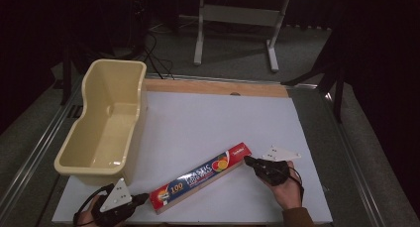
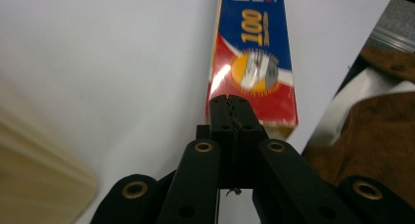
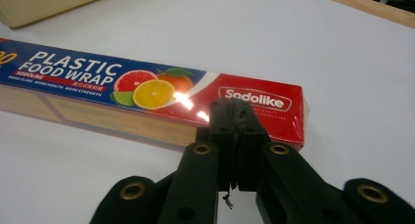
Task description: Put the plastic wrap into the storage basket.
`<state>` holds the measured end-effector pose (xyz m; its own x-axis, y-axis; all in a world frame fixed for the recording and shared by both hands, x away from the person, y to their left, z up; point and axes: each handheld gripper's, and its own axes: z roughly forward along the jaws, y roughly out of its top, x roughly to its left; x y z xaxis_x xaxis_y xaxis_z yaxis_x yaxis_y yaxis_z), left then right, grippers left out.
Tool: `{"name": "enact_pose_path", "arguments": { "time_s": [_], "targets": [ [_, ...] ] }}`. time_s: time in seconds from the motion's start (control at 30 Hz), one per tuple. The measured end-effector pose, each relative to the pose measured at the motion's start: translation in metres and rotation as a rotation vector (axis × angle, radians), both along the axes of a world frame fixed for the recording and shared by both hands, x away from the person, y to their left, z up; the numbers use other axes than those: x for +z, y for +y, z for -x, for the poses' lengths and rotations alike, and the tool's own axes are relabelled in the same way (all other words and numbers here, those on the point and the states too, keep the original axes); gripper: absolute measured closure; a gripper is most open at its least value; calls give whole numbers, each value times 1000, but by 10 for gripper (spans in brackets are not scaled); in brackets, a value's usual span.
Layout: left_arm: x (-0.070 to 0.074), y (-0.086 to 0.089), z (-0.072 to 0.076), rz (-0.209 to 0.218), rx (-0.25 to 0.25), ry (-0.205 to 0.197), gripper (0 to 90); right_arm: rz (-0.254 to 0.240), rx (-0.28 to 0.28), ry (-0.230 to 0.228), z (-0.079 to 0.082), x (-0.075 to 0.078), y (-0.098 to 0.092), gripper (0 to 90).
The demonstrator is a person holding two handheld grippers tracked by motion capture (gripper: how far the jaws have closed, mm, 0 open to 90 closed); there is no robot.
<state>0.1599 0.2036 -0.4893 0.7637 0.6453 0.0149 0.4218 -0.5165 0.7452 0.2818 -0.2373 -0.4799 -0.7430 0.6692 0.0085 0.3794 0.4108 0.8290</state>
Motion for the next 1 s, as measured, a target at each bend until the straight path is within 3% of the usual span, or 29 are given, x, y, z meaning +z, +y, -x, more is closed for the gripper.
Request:
{"name": "enact_pose_path", "arguments": {
  "time_s": [0.03,0.1,0.37,0.47,0.5,0.83,1.0],
  "targets": [
    [0,0,0,0,0,0,900,0,0,0,0,0,0,878],
    [-5,0,3,-15,-6,17,900,-9,-1,0,-1,1,0,782],
    [-15,-3,4,-68,-27,52,900,-15,-1,-11,0,3,3,575],
    [-18,-5,2,-77,-30,64,900,-19,-7,-14,0,3,3,553],
    [-22,-7,-1,-90,-37,73,900,-25,-20,-16,0,3,2,493],
    [-21,-13,-6,-103,-35,71,900,-46,-42,-30,0,7,-5,425],
    [-20,-29,-14,-113,-60,60,900,-49,-59,-36,1,9,-9,408]
  ]
}}
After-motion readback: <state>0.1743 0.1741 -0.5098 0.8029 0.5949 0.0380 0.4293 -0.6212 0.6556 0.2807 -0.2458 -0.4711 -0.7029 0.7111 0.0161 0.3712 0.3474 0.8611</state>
